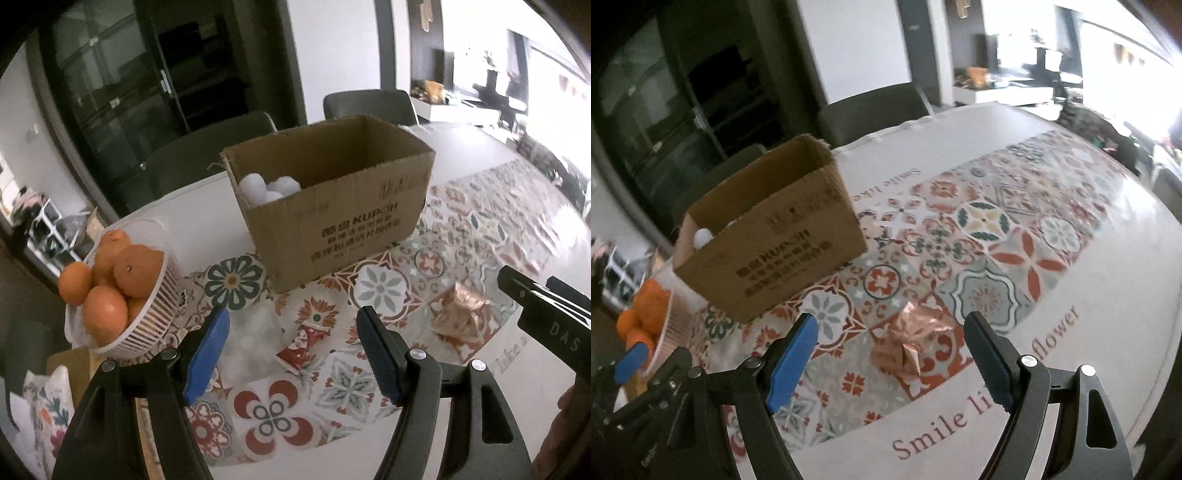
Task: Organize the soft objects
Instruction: 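Move both tools back toward the red packet and copper snack pack, then grasp the red snack packet with the left tool while the right tool grasps the copper snack pack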
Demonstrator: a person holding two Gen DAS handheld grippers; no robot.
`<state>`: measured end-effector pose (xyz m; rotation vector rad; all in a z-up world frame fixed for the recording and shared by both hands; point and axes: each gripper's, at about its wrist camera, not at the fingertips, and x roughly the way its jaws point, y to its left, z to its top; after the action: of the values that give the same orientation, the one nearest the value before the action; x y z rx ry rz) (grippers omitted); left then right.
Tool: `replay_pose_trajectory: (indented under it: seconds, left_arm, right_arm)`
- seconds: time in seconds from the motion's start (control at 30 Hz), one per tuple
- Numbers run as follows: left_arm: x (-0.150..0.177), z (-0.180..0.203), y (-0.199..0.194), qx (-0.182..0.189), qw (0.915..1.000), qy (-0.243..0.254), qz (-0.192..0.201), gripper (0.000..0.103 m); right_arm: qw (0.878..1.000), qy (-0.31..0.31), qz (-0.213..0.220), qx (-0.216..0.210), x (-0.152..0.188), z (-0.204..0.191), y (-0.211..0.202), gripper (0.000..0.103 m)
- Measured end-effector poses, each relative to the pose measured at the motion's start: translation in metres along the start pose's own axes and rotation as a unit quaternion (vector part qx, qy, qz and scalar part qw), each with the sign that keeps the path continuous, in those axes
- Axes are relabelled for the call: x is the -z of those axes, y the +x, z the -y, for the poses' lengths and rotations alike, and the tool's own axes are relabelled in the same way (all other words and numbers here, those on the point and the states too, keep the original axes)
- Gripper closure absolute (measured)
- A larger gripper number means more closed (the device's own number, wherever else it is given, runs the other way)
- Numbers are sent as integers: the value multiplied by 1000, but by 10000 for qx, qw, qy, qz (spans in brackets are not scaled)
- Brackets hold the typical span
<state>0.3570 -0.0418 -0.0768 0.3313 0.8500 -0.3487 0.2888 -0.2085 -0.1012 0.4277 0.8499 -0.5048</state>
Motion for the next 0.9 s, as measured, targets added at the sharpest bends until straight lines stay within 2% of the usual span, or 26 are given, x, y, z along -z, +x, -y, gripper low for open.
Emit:
replay_pose_trajectory:
  seconds: [0.2,0.33,0.63,0.9]
  left_arm:
    - [16,-7,21,283,9993,241,-26,32]
    - [30,-9,36,353,9987,380,-32,32]
    - [47,-6,70,591,9963,593,-218,33]
    - [54,-11,110,740,9939,535,-619,34]
  right_arm:
    - [9989,437,-95,166,32,0,16,21]
    - [9988,339,4,367,48,-7,23,21]
    - [9958,376,188,814,62,-8,41,21]
    - [9926,587,-107,1061,65,-7,72,21]
